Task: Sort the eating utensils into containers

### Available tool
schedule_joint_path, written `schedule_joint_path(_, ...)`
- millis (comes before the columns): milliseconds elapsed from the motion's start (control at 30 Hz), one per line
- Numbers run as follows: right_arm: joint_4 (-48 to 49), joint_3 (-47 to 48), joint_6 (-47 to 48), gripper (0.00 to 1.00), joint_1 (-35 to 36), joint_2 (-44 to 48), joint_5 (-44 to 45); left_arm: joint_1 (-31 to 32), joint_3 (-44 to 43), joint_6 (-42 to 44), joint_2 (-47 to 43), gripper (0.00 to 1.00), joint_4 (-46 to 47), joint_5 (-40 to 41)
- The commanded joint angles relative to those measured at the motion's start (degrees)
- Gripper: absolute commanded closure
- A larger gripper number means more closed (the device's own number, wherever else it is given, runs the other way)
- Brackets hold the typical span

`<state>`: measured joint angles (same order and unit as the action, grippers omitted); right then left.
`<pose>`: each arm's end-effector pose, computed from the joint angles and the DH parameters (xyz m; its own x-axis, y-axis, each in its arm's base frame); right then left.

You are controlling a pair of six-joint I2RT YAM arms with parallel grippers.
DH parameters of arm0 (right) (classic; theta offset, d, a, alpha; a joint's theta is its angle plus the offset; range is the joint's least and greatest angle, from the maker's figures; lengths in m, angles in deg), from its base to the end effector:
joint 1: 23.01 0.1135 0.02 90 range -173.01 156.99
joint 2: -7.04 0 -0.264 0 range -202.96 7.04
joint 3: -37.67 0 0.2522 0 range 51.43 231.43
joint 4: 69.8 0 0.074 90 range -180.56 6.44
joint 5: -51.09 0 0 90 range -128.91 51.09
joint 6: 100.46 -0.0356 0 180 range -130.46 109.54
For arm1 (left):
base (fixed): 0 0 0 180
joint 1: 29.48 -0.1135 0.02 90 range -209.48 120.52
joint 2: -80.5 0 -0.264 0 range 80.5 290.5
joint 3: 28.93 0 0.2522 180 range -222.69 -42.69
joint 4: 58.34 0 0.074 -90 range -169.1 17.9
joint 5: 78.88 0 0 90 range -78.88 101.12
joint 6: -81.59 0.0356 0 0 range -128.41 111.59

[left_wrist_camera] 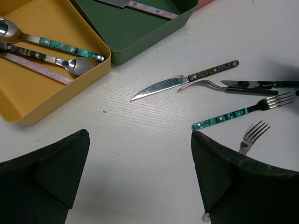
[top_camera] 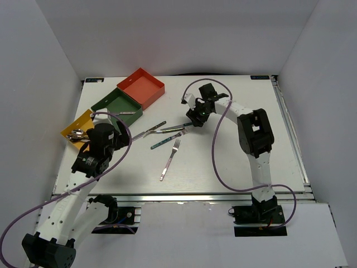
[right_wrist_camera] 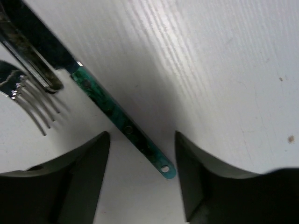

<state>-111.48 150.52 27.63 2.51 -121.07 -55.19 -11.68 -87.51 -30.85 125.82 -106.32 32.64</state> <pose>0.4336 0.2181 0.1642 -0.2550 -0.7779 -0.5743 -0.9007 0.4072 -0.1516 0.1638 -0.0389 0.2981 -0.5002 -0.2124 -0.8395 -0.2095 0.9703 -0.1206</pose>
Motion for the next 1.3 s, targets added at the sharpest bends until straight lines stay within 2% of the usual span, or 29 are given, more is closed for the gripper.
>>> schedule_joint_path(0, -0.64, -4.6, 3.22, 0.42, -0.21, 1.37, -0.87, 0.13, 0.08, 0.38, -0.93, 0.02, 1.17, -0.51)
schedule_joint_path(200, 5.32, -11.7, 2.34, 0.6, -0.2, 4.36, 2.82, 0.13, 0.08, 0.29, -0.67, 0.02, 1.08, -0.42)
schedule_joint_path(267, 7.35, -14.26, 2.17, 0.61, -0.12, 6.2, 4.66, 0.13, 0.08, 0.29, -0.67, 0.02, 1.08, -0.42)
schedule_joint_path(367, 9.72, -17.78, 1.99, 0.67, -0.21, 7.96, 7.3, 0.13, 0.08, 0.29, -0.76, 0.02, 0.99, -0.25)
schedule_joint_path(567, 12.19, -22.53, 1.64, 0.88, -0.29, 9.81, 10.21, 0.13, 0.08, 0.11, -1.29, 0.02, 0.91, 0.19)
schedule_joint_path(667, 12.19, -23.67, 0.85, 0.95, -0.29, 10.51, 9.16, 0.13, 0.08, 0.02, -1.29, 0.02, 0.91, 0.37)
schedule_joint_path(767, 13.15, -25.08, -1.43, 1.0, -0.29, 11.57, 8.36, 0.13, 0.08, 0.02, -1.38, 0.02, 0.91, 0.45)
schedule_joint_path(867, 13.33, -25.09, -6.43, 1.0, -0.47, 12.71, 8.54, 0.13, 0.08, -0.06, -1.38, 0.02, 0.82, 0.54)
schedule_joint_path(1033, 13.5, -24.2, -22.06, 1.0, -1.61, 17.1, 6.43, 0.13, -0.44, 0.11, -1.2, 0.02, 1.08, -0.95)
schedule_joint_path(1133, 18.07, -28.24, -35.24, 1.0, -1.52, 23.42, 6.7, 0.13, -2.46, -2.33, 0.99, 0.02, 0.56, -5.51)
schedule_joint_path(1167, 20.69, -31.12, -40.93, 1.0, -1.26, 25.26, 5.39, 0.13, -2.73, -6.0, 1.61, 0.02, 1.16, -10.83)
schedule_joint_path(1233, 21.5, -32.9, -45.1, 1.0, 1.8, 29.75, 6.34, 0.13, -0.64, -10.94, 2.84, 0.02, 9.57, -20.42)
schedule_joint_path(1267, 21.51, -33.69, -46.68, 1.0, 3.73, 31.68, 7.04, 0.13, 1.21, -17.92, 3.28, 0.02, 19.35, -28.47)
